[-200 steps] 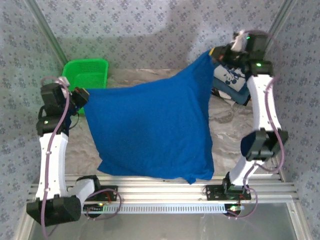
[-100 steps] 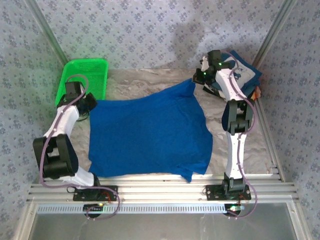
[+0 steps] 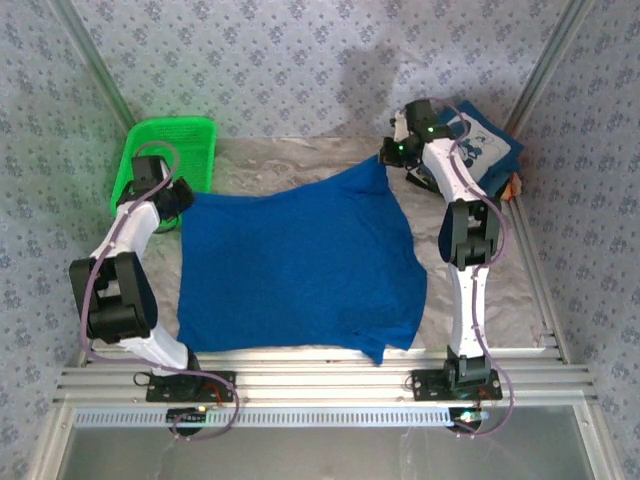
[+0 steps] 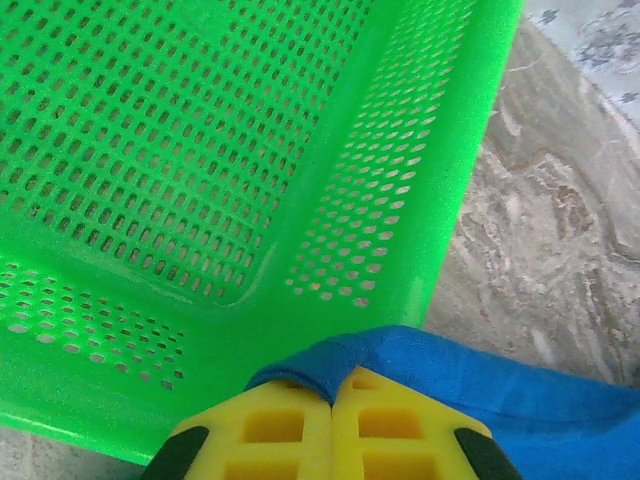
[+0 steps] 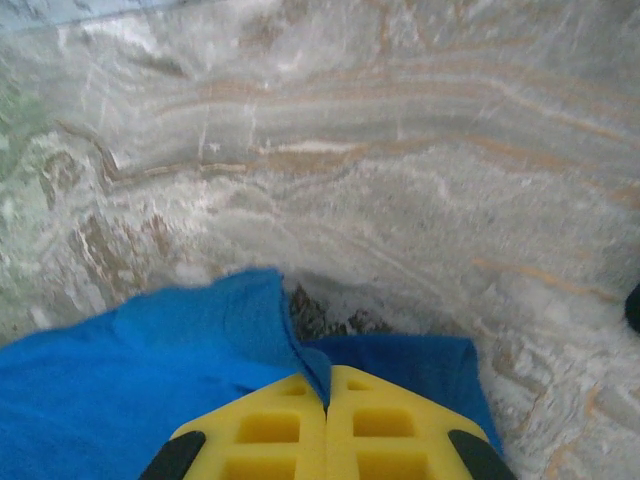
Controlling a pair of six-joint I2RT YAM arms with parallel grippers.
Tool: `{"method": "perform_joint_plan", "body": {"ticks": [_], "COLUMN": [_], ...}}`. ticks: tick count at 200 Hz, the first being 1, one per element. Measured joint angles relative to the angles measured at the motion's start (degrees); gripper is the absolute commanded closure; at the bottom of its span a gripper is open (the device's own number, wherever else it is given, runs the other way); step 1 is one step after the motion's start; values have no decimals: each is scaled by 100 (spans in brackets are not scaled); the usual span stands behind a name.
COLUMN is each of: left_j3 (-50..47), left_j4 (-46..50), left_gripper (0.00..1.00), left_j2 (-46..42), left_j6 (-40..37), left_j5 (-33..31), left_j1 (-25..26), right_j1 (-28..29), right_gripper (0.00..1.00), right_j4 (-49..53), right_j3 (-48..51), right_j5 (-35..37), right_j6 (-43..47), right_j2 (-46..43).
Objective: Fold and stack the t-shirts
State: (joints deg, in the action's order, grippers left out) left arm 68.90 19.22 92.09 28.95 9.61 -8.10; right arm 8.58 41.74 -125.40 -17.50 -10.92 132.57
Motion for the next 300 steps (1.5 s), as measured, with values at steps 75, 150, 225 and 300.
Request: {"method": "perform_joint_plan", "body": {"ticks": [75, 150, 225, 300], "left_j3": [-999, -1565, -1996, -2494], "left_j4": [-81, 68, 396, 1075], "left_gripper": [100, 100, 100, 100], "left_j2": [-1178, -1408, -1775, -1775], "left_j6": [216, 304, 514, 833], "left_j5": [170, 170, 236, 256], "left_j1": [-184, -466, -616, -616], "right_j1": [245, 245, 236, 216], "right_gripper": [100, 100, 100, 100], "right_j4": [-487, -728, -984, -1032], "right_j3": [2430, 4450, 5674, 6406], "right_j5": [232, 308, 317, 315], "right_j6": [26, 2, -129, -170], "right_j2": [-2026, -3375, -4179, -4463]}}
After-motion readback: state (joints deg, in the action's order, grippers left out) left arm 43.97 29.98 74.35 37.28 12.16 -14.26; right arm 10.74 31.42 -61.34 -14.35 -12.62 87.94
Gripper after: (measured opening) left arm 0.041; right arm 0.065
